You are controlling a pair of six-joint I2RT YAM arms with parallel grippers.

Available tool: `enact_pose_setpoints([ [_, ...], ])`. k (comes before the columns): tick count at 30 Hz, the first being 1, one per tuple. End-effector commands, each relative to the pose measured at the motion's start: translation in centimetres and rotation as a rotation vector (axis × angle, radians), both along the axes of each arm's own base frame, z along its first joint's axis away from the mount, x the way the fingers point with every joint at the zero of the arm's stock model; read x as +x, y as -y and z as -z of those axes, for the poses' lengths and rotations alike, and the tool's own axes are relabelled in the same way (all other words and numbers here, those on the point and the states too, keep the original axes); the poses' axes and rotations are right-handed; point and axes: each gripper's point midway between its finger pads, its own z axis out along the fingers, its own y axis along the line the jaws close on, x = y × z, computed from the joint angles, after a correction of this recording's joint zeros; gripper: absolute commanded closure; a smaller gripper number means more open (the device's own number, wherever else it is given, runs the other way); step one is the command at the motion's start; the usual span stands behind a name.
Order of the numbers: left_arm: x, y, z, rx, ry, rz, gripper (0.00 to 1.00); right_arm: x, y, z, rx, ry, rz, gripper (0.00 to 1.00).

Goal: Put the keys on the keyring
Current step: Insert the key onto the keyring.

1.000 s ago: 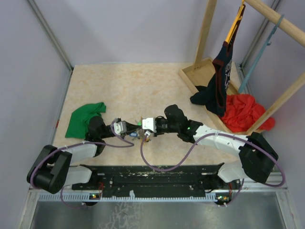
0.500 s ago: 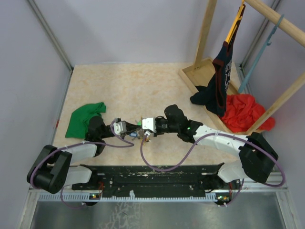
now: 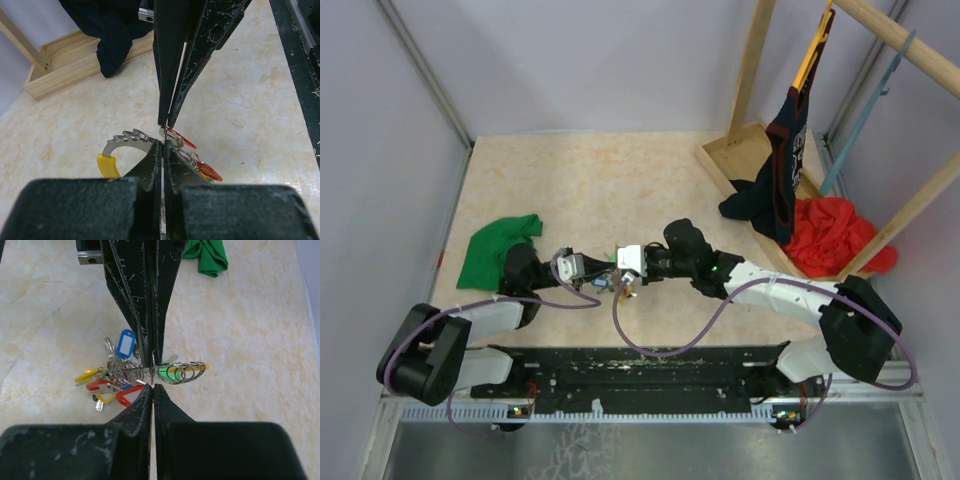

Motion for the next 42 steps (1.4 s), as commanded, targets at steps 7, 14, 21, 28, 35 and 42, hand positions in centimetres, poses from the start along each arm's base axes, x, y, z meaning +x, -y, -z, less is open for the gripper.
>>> enact_pose_setpoints([
  [7, 0.2, 0.5, -1.6, -0.026, 0.051, 0.032, 1.00, -0.1, -2.2, -4.6, 0.140, 0.059, -0.042, 1.00],
  [14, 0.1, 0.5, -1.8, -0.030, 0.050, 0.031, 1.00, -0.2, -2.3, -4.6, 0.151, 0.059, -0.050, 1.00],
  [21, -0.2, 0.5, -2.4, -0.053, 0.067, 0.031, 1.00, -0.3, -2.5, -4.4, 0.158, 0.053, -0.060, 1.00],
  [28, -0.6, 0.5, -2.6, -0.072, 0.069, 0.048, 1.00, -0.4, -2.7, -4.4, 0.173, 0.046, -0.065, 1.00],
  [35, -0.5, 0.5, -2.6, -0.073, 0.066, 0.039, 1.00, -0.7, -2.7, -4.8, 0.196, 0.049, -0.081, 1.00],
  [42, 0.1, 0.4, -1.8, -0.041, 0.044, 0.010, 1.00, -1.1, -2.1, -5.9, 0.232, 0.034, -0.108, 1.00],
])
